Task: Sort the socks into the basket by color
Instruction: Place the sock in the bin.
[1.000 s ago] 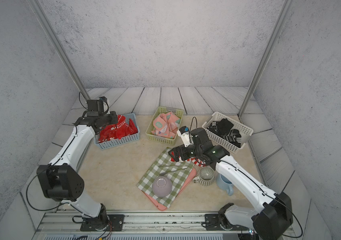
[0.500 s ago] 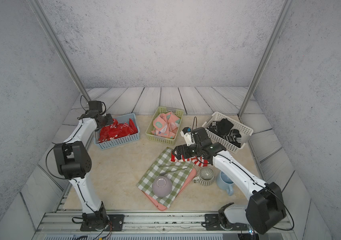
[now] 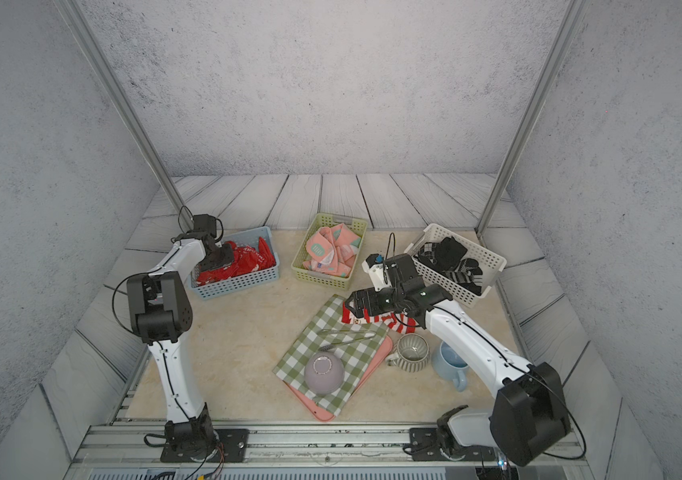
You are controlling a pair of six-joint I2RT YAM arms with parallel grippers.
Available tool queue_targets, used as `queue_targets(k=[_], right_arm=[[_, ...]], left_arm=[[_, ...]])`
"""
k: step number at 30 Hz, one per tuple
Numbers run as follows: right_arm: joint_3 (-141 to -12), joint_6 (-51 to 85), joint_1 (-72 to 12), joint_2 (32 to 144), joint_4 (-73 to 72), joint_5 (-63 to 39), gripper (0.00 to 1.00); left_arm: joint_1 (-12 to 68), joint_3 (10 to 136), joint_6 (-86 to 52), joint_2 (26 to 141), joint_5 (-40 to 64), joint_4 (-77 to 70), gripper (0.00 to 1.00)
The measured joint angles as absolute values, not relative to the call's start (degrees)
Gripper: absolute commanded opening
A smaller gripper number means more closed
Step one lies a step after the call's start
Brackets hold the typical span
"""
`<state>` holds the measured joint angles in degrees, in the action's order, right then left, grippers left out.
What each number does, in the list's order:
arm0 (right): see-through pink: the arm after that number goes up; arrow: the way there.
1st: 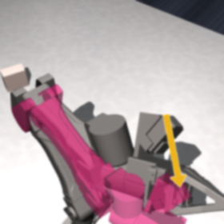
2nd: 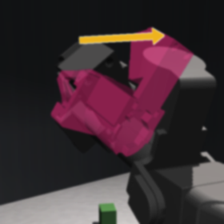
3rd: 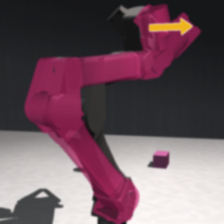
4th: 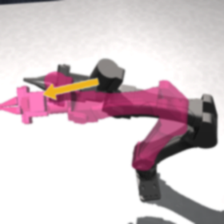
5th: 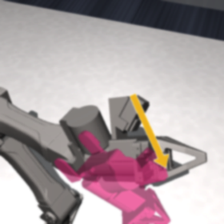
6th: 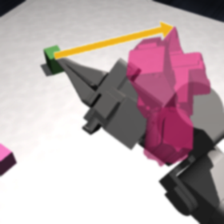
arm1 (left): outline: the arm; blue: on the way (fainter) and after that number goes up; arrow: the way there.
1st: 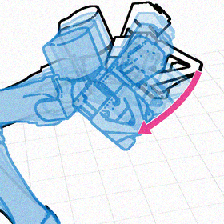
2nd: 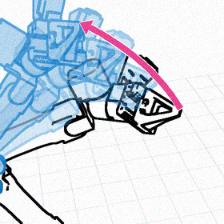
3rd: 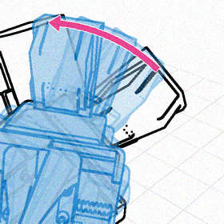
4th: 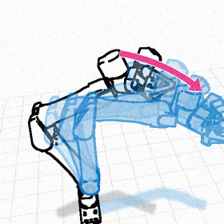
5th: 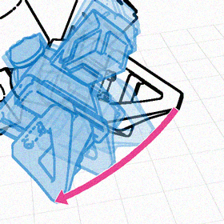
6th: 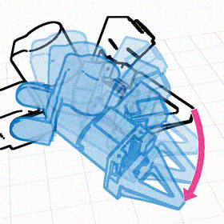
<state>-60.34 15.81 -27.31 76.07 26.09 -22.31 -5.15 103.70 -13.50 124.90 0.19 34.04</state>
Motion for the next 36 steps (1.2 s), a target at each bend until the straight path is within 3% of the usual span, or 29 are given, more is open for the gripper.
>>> queue_targets(k=[5, 15, 20, 25, 36], right_arm=[[-60.3, 16.0, -27.3, 76.1, 25.9, -22.5, 0.99], [-60.0, 16.5, -27.3, 75.2, 25.1, -23.4, 0.99], [-59.3, 16.9, -27.3, 74.5, 24.5, -23.8, 0.99], [-58.7, 17.5, -27.3, 74.5, 23.7, -24.0, 0.99], [-58.7, 18.0, -27.3, 74.8, 23.4, -23.5, 0.99]], left_arm=[[-5.1, 101.6, -14.0, 121.3, -0.2, 34.1, 0.6], [-5.8, 99.2, -14.0, 114.5, -0.8, 34.3, 0.63], [-6.0, 97.4, -13.9, 111.9, -0.1, 34.4, 0.59], [-6.0, 94.8, -14.2, 109.4, 4.1, 32.6, 0.42], [-5.0, 99.9, -15.1, 121.4, 5.9, 30.6, 0.39]])
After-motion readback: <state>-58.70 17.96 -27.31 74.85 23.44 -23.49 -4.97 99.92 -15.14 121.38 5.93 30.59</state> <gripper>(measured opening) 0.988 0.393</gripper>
